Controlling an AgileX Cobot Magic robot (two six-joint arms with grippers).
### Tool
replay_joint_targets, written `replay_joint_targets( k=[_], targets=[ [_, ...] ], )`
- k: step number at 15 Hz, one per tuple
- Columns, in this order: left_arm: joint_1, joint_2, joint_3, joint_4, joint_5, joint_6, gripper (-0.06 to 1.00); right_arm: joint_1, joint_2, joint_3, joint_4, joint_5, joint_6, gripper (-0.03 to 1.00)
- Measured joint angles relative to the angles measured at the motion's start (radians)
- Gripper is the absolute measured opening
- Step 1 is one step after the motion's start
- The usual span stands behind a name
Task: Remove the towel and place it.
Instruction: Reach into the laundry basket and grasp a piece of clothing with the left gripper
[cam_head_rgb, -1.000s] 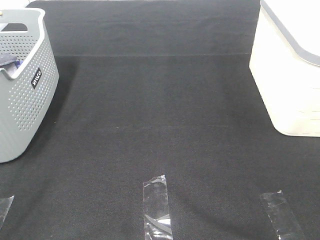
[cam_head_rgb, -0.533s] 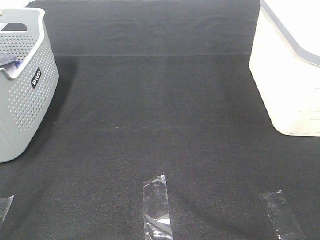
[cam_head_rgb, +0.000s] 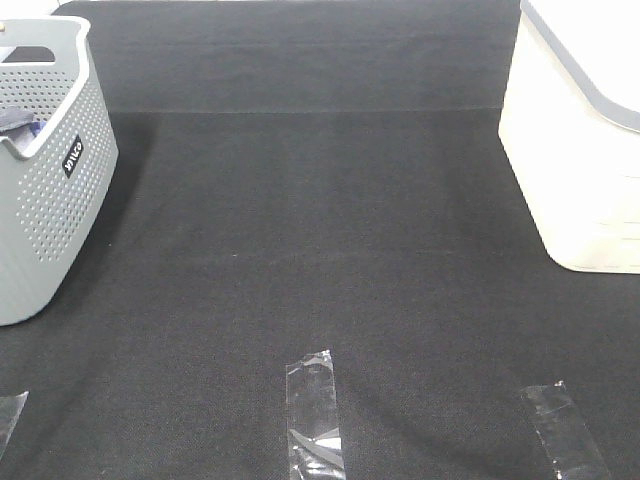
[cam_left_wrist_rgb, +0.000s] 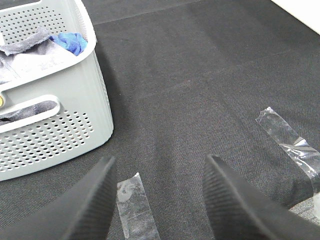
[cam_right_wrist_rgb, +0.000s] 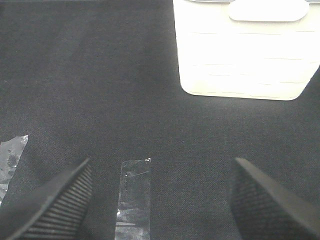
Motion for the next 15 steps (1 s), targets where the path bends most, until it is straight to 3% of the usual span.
replay_joint_targets(
  k=[15],
  targets=[
    [0.000,0.000,0.000,0.000,0.000,0.000,0.51,0.000,0.000,0.000,0.000,0.000,0.000,0.71]
  ],
)
